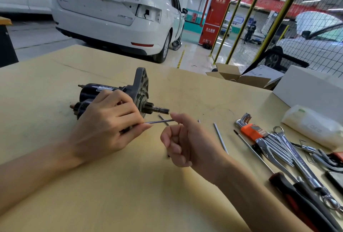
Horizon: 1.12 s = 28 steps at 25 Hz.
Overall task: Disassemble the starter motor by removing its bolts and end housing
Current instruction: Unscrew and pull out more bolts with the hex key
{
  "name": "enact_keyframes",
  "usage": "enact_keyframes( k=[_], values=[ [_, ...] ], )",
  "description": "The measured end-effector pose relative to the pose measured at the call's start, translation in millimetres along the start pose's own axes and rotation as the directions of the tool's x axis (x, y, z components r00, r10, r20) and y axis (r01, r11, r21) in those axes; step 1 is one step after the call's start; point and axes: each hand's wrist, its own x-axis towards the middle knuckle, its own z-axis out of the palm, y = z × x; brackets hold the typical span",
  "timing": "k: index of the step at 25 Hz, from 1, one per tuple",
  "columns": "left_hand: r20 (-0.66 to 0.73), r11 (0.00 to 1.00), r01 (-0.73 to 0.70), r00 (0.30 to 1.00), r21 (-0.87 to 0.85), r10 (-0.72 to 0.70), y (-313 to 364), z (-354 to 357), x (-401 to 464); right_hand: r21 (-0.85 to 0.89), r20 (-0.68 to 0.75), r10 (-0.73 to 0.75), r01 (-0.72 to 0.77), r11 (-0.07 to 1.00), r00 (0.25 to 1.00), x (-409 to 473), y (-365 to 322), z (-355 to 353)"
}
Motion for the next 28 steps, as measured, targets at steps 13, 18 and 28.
enact_keyframes(
  k=[13,18,28],
  values=[
    [0.002,1.000,0.000,1.000,-0.024,0.000,1.1,-2.6,0.4,-0.074,-0.158,-0.075,0.064,0.995,0.985,-4.0,-1.0,1.0],
    [0.007,0.999,-0.003,1.000,-0.032,0.004,2.0,-3.1,0.9,-0.175,-0.179,-0.089,0.057,0.983,0.980,-3.2,-1.6,3.6],
    [0.033,0.999,-0.024,0.999,-0.037,0.025,1.0,-3.7,-1.3,-0.394,-0.175,-0.242,0.158,0.905,0.954,-8.6,2.2,3.9]
  ],
)
